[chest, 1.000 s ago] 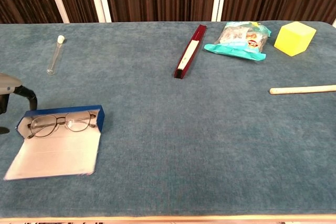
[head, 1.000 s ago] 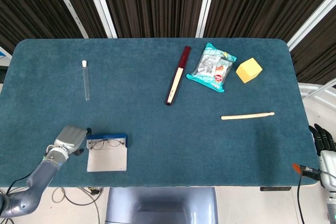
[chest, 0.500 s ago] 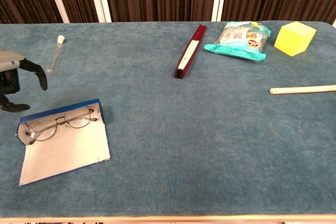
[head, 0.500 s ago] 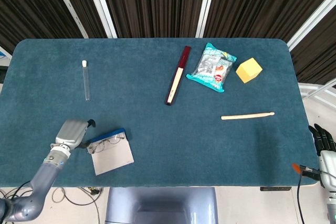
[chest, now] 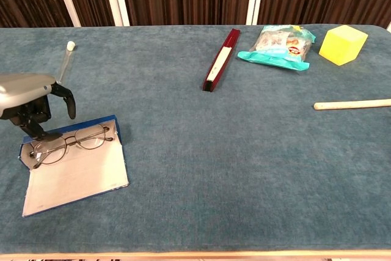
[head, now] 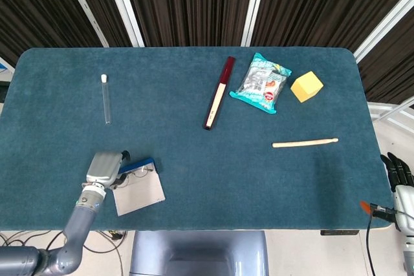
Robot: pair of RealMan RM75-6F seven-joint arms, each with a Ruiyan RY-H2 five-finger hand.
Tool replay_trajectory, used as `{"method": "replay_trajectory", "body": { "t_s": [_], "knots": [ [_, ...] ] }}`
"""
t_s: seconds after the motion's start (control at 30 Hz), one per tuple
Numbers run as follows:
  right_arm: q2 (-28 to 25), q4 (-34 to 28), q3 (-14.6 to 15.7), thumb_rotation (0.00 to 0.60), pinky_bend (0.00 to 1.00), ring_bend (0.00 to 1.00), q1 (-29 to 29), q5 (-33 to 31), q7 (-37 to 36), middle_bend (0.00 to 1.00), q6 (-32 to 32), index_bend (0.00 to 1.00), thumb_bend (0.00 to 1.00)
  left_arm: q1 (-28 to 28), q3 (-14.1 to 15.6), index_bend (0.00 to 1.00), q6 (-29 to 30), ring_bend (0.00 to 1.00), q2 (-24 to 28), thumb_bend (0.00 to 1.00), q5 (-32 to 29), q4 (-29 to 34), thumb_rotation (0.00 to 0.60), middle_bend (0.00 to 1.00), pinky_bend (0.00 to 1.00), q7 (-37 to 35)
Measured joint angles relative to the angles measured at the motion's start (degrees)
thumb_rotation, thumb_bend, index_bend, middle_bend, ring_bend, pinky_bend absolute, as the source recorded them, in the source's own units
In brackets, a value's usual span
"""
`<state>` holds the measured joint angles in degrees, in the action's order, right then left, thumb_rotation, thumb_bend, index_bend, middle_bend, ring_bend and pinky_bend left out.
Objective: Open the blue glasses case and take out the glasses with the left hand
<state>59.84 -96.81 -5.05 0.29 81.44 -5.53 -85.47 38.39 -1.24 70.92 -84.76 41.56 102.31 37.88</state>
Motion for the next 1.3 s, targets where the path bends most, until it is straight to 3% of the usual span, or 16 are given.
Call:
{"method": "replay_trajectory", "body": {
  "t_s": [0.6,1.3],
  "knots": [
    [0.0,-0.1,0.1,0.6,0.19,0.0,0.0,0.1,0.0,0.0,0.0,0.0,0.18,-1.4,-3.2,0.44,0.3,0.95,-2.3,0.36,-4.4,0.0,0.6,1.0,1.0,0.3],
    [-0.1,0.0,0.1,0.6,0.19,0.0,0.0,0.1,-0.2,0.0,0.0,0.0,0.18,-1.6,-4.0,0.46,0.6,0.95,-3.7,0.36,-5.0,-0.8,0.6,1.0,1.0,1.5]
  ]
}}
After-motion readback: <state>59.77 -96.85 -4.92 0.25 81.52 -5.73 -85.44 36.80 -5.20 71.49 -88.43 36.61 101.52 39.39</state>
